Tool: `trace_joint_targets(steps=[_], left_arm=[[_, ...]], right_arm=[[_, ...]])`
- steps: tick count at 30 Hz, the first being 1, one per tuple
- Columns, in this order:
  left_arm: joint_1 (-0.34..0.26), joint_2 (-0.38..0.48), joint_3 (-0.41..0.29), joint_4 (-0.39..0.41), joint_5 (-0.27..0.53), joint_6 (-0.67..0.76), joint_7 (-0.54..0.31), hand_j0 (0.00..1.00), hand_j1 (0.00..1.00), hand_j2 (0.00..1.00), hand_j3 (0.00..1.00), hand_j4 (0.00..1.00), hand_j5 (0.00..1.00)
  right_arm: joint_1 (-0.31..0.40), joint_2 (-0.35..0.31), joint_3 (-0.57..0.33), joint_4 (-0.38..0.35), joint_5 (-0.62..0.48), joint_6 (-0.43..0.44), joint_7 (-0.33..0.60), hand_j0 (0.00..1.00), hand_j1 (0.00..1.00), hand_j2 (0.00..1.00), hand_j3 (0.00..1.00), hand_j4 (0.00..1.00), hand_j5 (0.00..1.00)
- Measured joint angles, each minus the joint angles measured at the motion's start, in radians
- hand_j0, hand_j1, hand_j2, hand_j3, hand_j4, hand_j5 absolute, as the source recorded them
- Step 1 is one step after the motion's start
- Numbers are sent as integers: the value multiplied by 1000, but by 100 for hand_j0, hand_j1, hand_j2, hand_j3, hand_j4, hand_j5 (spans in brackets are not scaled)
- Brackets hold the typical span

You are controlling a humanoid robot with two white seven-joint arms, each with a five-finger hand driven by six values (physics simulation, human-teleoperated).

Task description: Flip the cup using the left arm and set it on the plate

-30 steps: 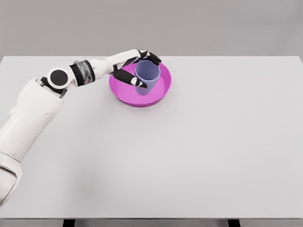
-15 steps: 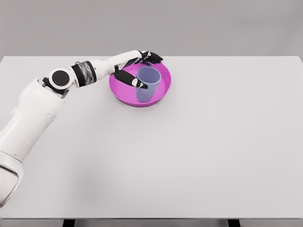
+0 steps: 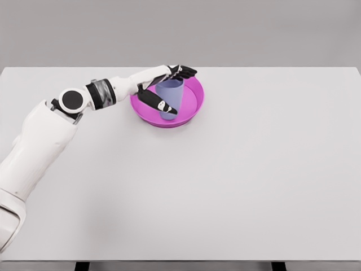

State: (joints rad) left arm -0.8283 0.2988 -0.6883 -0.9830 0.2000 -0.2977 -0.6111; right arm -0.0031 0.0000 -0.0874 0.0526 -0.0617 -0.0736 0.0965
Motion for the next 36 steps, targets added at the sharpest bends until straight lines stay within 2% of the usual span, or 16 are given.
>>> trace_joint_targets(steps=[6, 11, 15, 21, 26, 28, 30, 33, 34, 36], left_arm=[[0, 3, 3, -14, 2, -1, 0, 95, 95, 95, 95, 95, 95], [34, 7, 29, -51, 0, -1, 0, 96, 96, 96, 96, 96, 96], [86, 69, 64, -139, 2, 0, 0, 97, 97, 97, 97, 97, 97], [97, 136, 115, -225, 20, 1, 0, 100, 100, 100, 100, 100, 100], [114, 234, 127, -245, 23, 0, 0, 100, 100, 100, 100, 100, 100], [166, 281, 147, -245, 19, -5, 0, 100, 100, 100, 100, 100, 100], [221, 313, 195, -245, 17, -9, 0, 100, 100, 100, 100, 100, 100], [238, 350, 250, -245, 19, -9, 0, 100, 100, 100, 100, 100, 100], [259, 368, 259, -245, 18, -9, 0, 100, 100, 100, 100, 100, 100], [264, 399, 270, -246, 19, -8, 0, 100, 100, 100, 100, 100, 100]], right_arm=[[0, 0, 0, 0, 0, 0, 0, 100, 100, 100, 100, 100, 100], [0, 0, 0, 0, 0, 0, 0, 100, 100, 100, 100, 100, 100], [0, 0, 0, 0, -1, 0, 0, 100, 100, 100, 100, 100, 100], [0, 0, 0, 0, 0, 0, 0, 100, 100, 100, 100, 100, 100], [0, 0, 0, 0, 0, 0, 0, 100, 100, 100, 100, 100, 100], [0, 0, 0, 0, 0, 0, 0, 100, 100, 100, 100, 100, 100], [0, 0, 0, 0, 0, 0, 0, 100, 100, 100, 100, 100, 100], [0, 0, 0, 0, 0, 0, 0, 100, 100, 100, 100, 100, 100], [0, 0, 0, 0, 0, 0, 0, 100, 100, 100, 100, 100, 100], [0, 0, 0, 0, 0, 0, 0, 100, 100, 100, 100, 100, 100]])
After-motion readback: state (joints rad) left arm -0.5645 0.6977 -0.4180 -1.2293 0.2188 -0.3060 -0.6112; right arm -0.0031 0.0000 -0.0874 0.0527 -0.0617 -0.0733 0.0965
